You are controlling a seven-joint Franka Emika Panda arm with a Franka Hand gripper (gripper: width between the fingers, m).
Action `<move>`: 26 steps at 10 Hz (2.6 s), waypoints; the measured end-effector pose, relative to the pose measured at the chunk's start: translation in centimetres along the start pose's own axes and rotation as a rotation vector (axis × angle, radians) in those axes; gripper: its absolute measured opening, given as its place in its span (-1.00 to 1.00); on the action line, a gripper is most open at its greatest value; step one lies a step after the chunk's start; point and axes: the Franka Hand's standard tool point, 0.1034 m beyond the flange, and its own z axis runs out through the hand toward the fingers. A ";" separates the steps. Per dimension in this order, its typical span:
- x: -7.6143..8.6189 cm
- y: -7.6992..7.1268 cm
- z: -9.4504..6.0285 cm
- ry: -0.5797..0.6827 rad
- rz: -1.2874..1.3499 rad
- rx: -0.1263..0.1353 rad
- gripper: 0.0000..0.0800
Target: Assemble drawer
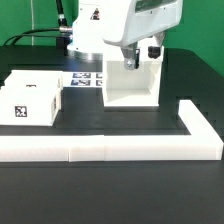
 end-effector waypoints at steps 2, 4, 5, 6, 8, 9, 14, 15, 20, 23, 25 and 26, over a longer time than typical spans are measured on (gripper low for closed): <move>0.0 0.0 0.0 0.000 0.000 0.000 0.62; 0.0 0.0 0.0 0.000 0.000 0.000 0.62; 0.0 0.0 -0.2 0.002 0.010 -0.003 0.62; -0.3 -0.3 -1.1 0.014 0.076 -0.020 0.62; -1.7 -2.9 -2.7 0.053 0.245 -0.061 0.62; -2.2 -4.7 -3.4 0.053 0.336 -0.063 0.62; -2.6 -6.0 -3.8 0.057 0.387 -0.056 0.62; -2.8 -6.4 -3.8 0.062 0.460 -0.057 0.62; -4.2 -13.1 -1.6 0.012 0.762 0.005 0.62; -4.3 -13.4 -1.3 0.011 0.787 0.022 0.62; -4.3 -13.5 -1.2 0.014 0.792 0.022 0.62; -4.7 -14.2 -0.4 0.037 0.824 0.023 0.62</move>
Offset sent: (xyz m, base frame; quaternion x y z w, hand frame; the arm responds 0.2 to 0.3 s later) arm 0.0000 0.0000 0.0000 0.0000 0.0000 0.0000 1.0000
